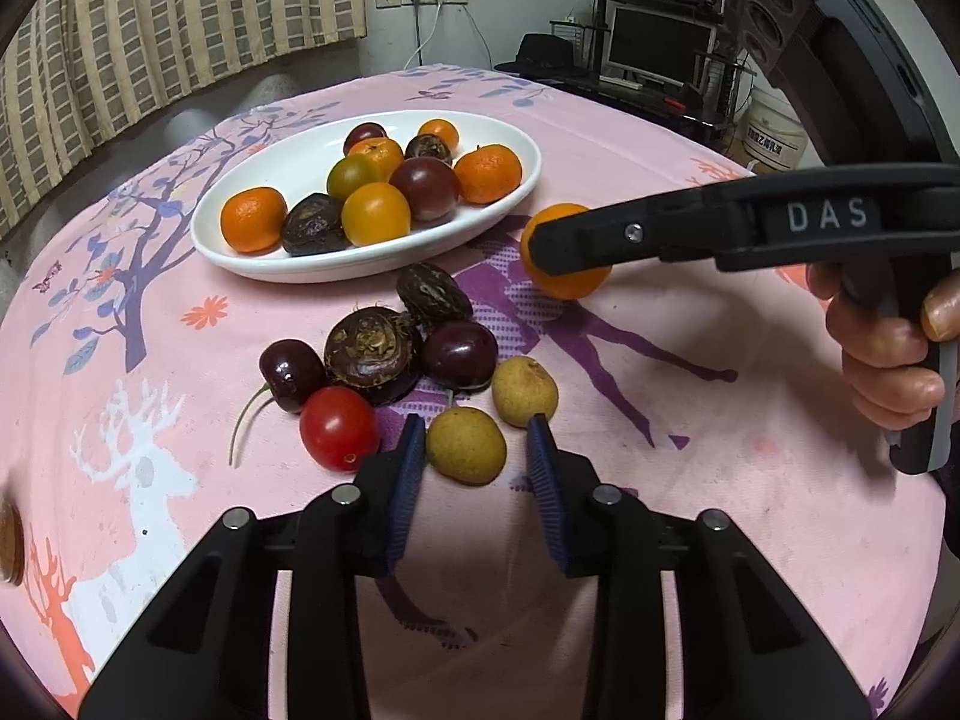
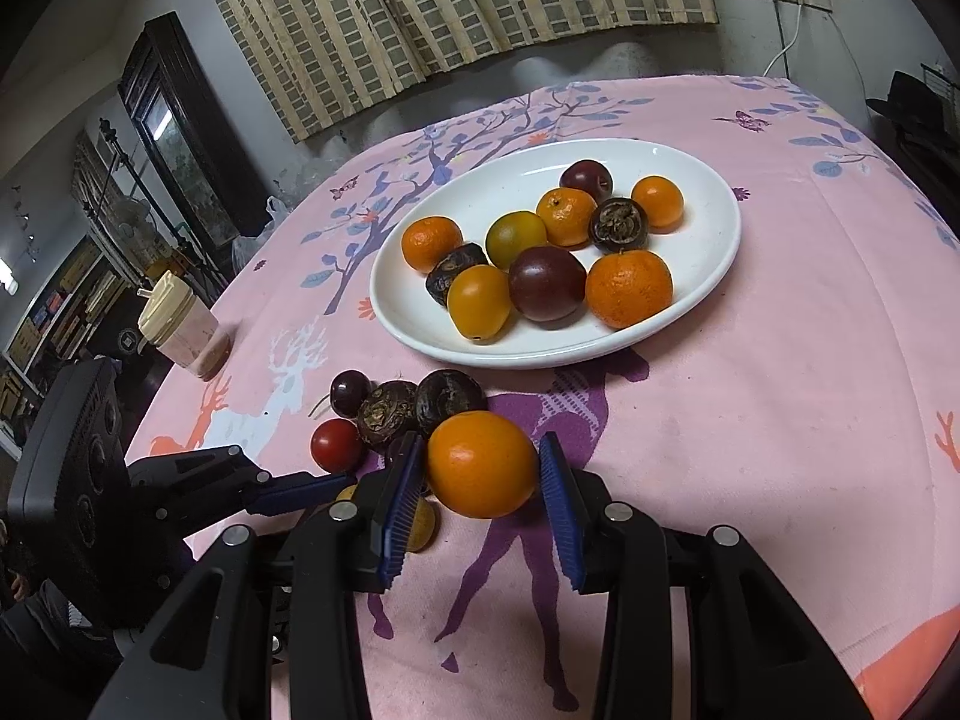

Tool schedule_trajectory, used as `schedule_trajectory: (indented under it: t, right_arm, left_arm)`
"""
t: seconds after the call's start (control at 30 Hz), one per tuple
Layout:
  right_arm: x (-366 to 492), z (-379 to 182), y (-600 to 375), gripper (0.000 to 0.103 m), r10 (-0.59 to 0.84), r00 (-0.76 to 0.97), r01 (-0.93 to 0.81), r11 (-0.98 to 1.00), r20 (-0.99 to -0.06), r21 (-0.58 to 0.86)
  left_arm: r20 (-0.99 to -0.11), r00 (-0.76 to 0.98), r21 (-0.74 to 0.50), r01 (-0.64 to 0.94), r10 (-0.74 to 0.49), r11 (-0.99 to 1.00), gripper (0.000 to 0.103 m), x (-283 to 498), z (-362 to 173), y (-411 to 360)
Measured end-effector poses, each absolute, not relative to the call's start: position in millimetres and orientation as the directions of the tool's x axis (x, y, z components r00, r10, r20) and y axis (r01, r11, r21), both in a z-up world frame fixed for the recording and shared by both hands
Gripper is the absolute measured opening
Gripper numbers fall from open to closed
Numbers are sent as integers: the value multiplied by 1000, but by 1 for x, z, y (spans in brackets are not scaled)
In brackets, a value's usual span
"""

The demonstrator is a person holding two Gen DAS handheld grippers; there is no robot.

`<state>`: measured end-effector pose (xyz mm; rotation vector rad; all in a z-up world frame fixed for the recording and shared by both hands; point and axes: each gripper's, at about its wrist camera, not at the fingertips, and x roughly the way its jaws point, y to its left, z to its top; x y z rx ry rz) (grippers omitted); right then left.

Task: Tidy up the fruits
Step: 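Grasp an orange with the right gripper while the left gripper grasps a small yellow fruit, then lower the orange and yellow fruit onto the white plate, opening both grippers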

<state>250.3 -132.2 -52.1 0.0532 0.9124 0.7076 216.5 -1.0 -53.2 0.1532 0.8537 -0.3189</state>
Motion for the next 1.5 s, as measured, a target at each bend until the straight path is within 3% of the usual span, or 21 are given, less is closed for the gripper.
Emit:
schedule_trajectory:
  t: [0.07, 0.4, 0.57, 0.77, 1.0, 1.07, 1.17, 1.23, 1.3, 1.5]
  right_arm:
    - [250, -52, -132, 40, 581, 405, -537, 776, -706, 331]
    - [251, -52, -135, 40, 583, 406, -532, 777, -703, 337]
    - [257, -45, -141, 40, 606, 438, -522, 773, -664, 361]
    - [290, -30, -145, 40, 574, 561, -460, 815, -597, 352]
    - [343, -35, -133, 40, 523, 622, -418, 851, -583, 317]
    - [348, -40, -133, 40, 506, 623, -403, 861, -597, 309]
    - [344, -38, -135, 50, 508, 620, -405, 860, -598, 310]
    - [337, -31, -132, 59, 503, 627, -418, 861, -595, 288]
    - [326, -27, -126, 59, 483, 631, -424, 870, -607, 251]
    - [284, -36, -101, 60, 460, 543, -477, 858, -703, 193]
  left_arm:
    - [-762, 611, 7, 336, -213, 942, 28, 216, -53, -2]
    - [-768, 613, 62, 360, -186, 931, 27, 207, -52, -4]
    - [-721, 658, 33, 343, -215, 939, 27, 213, -28, 14]
    - [-664, 726, -8, 230, -177, 973, 27, 282, 4, 36]
    - [-681, 720, -48, 143, -137, 989, 28, 366, 1, 40]
    - [-684, 722, -47, 93, -100, 995, 64, 372, -1, 42]
    - [-643, 763, -45, 47, -65, 998, 87, 361, 3, 48]
    - [-635, 772, -12, 31, -32, 999, 91, 350, 7, 51]
    - [-635, 772, 23, 2, 13, 1000, 97, 338, 10, 56]
    - [-647, 760, 8, -63, 54, 998, 98, 280, 14, 84]
